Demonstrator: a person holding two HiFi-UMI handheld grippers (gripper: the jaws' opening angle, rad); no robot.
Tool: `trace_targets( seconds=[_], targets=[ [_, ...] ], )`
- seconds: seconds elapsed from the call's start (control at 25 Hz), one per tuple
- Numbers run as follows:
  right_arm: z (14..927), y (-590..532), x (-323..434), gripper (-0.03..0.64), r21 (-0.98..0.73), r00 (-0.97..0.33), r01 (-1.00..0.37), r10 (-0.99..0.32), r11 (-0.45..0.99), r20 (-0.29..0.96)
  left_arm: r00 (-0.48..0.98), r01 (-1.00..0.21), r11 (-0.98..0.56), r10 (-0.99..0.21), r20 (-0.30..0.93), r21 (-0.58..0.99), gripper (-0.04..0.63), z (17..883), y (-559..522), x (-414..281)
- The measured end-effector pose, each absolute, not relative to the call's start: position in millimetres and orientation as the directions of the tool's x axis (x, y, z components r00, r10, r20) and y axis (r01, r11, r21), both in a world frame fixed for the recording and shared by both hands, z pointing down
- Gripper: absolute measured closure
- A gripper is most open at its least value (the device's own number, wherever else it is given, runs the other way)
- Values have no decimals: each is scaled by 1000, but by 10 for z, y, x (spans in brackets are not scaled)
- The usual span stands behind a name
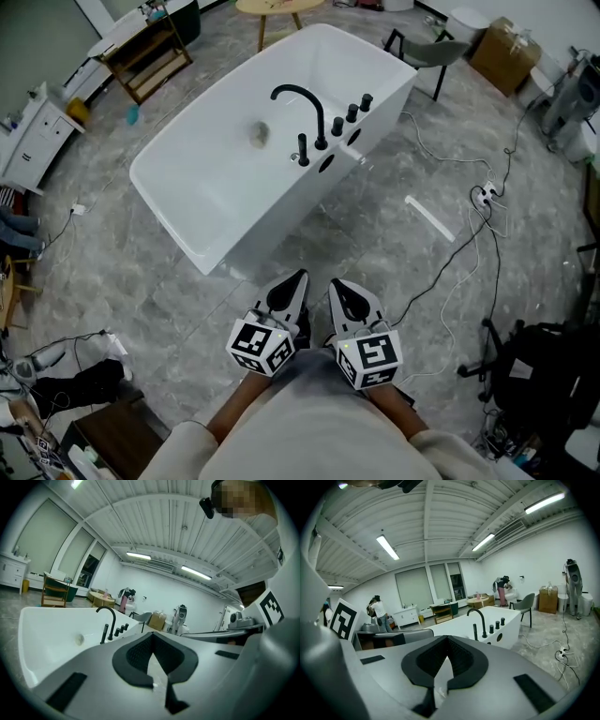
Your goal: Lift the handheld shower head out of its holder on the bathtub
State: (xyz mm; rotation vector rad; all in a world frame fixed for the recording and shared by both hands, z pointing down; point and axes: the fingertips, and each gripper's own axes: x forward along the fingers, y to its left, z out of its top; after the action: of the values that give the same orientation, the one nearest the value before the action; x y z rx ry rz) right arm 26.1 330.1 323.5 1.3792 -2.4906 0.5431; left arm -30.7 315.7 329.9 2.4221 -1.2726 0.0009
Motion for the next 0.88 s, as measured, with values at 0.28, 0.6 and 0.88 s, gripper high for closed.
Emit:
trace_targets(
  seconds=[0.28,0.6,0.88],
  targets=[
    [3158,2621,-67,603,-194,-499,-866,-773,461,391,617,-766,-537,-769,169,353,598,3206,2476,-633],
    [3121,2000,-501,603,-163,-476,-878,-786,450,394,647,-742,-570,-747,154,354,598,3174,1883,-1046],
    [3112,1690,-646,603,-153,-445,-895,-806,420,391,676,-716,-589,-719,160,375,598,3277,1660,-1213]
  ],
)
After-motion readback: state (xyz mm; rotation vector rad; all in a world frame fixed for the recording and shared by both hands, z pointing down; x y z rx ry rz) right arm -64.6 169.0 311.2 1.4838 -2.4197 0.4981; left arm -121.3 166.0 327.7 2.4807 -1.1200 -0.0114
